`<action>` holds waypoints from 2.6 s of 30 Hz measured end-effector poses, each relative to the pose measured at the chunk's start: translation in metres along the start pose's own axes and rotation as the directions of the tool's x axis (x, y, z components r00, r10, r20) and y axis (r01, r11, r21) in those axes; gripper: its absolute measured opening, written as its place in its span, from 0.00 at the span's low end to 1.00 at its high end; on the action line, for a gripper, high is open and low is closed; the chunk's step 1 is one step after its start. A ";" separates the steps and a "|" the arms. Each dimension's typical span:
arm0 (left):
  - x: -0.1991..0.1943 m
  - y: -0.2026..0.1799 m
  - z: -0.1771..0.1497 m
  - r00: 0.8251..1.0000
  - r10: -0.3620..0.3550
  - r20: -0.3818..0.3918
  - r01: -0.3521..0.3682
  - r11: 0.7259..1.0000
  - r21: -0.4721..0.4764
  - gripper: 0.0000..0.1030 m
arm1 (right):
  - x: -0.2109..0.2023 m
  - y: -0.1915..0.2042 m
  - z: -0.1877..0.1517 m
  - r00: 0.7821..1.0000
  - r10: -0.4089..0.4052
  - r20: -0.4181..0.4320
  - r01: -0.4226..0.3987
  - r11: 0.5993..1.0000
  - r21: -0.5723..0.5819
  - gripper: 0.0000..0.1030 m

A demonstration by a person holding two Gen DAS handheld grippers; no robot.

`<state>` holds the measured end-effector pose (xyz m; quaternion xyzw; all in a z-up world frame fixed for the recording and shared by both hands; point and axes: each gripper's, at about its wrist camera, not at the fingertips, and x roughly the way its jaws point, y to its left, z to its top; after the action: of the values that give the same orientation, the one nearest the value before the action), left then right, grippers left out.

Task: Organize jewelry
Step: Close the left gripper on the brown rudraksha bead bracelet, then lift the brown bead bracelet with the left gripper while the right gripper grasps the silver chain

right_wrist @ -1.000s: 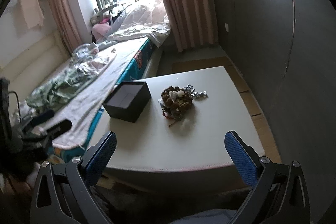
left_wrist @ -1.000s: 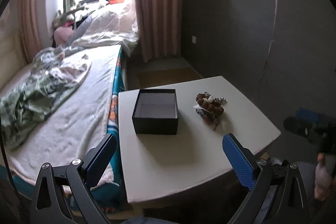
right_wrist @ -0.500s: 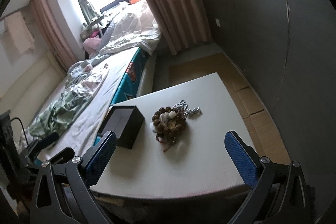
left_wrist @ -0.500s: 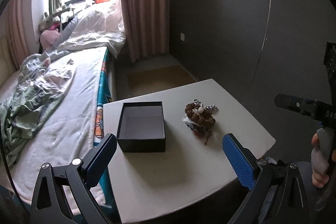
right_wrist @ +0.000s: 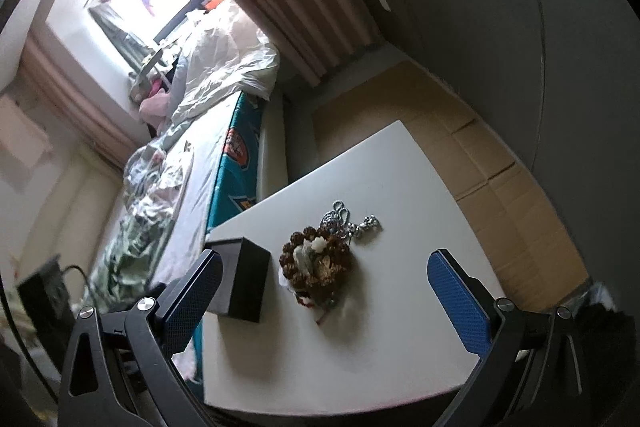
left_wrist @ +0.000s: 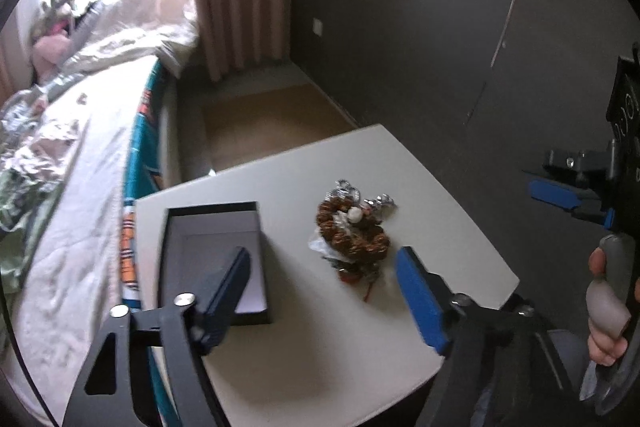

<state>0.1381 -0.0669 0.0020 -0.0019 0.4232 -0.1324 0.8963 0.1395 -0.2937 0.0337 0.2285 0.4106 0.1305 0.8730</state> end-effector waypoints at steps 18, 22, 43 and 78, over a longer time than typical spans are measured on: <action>0.129 0.013 0.051 0.941 -0.070 -0.331 0.029 0.991 -0.128 0.32 | 0.080 -0.050 0.021 0.994 0.034 -0.106 -0.010 0.976 0.219 0.85; 0.147 0.013 0.052 0.923 -0.059 -0.380 0.014 0.993 -0.120 0.32 | 0.098 -0.063 0.017 0.989 0.023 -0.143 0.016 0.964 0.265 0.85; 0.138 0.026 0.057 0.919 -0.293 -0.265 0.226 0.940 -0.256 0.20 | 0.121 -0.057 0.008 0.981 0.018 -0.195 0.034 0.965 0.260 0.85; 0.125 0.037 0.065 0.933 -0.312 -0.178 0.265 0.933 -0.243 0.20 | 0.149 -0.059 0.007 0.966 -0.045 -0.255 0.108 0.965 0.239 0.66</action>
<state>0.2721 -0.0681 -0.0553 -0.1471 0.5237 -0.2161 0.8108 0.2408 -0.2845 -0.0906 0.3029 0.5378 0.0708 0.7836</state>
